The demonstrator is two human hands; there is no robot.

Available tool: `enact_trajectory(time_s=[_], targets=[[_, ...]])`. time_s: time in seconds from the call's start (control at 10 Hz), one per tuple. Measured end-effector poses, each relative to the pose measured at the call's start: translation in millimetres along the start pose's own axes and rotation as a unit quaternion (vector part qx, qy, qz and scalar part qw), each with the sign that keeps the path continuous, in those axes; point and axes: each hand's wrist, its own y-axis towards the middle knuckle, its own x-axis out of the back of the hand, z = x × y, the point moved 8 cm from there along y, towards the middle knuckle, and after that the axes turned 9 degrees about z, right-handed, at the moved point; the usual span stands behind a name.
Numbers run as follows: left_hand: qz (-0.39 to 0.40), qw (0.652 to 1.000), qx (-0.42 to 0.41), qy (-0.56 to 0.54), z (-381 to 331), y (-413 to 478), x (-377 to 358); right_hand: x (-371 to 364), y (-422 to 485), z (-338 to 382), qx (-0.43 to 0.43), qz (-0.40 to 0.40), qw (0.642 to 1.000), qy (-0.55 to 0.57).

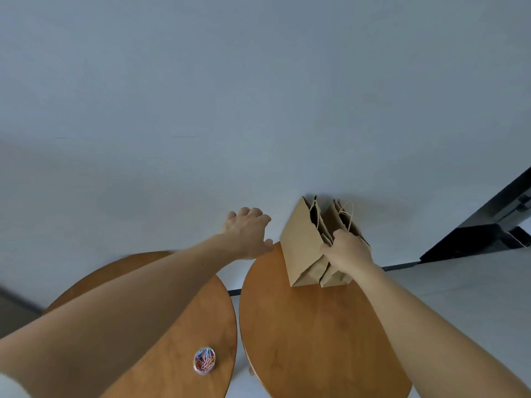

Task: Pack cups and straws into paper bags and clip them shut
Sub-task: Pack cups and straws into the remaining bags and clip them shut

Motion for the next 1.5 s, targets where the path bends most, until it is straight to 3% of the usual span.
enact_trajectory(time_s=[0.3,0.6,0.9,1.2,1.5], targets=[[0.054,0.992,0.108,-0.037,22.3,34.7,-30.9,-44.1,104.6,-33.3,0.007,0.097,0.994,-0.039],[0.052,0.987,0.139,-0.061,44.6,25.4,-40.4,-42.4,115.6,-11.2,0.043,0.065,0.994,-0.077],[0.010,0.986,0.133,-0.096,105.3,-44.0,-38.0,-47.2,35.9,135.2,0.150,0.064,0.978,-0.130],[0.008,0.972,0.194,-0.135,230.5,-174.5,-79.4,-140.5,-64.8,296.9,0.253,0.081,0.960,-0.090],[0.060,0.953,0.255,-0.155,292.2,-229.2,-148.6,-249.2,-111.2,350.3,0.258,0.157,0.951,-0.061]])
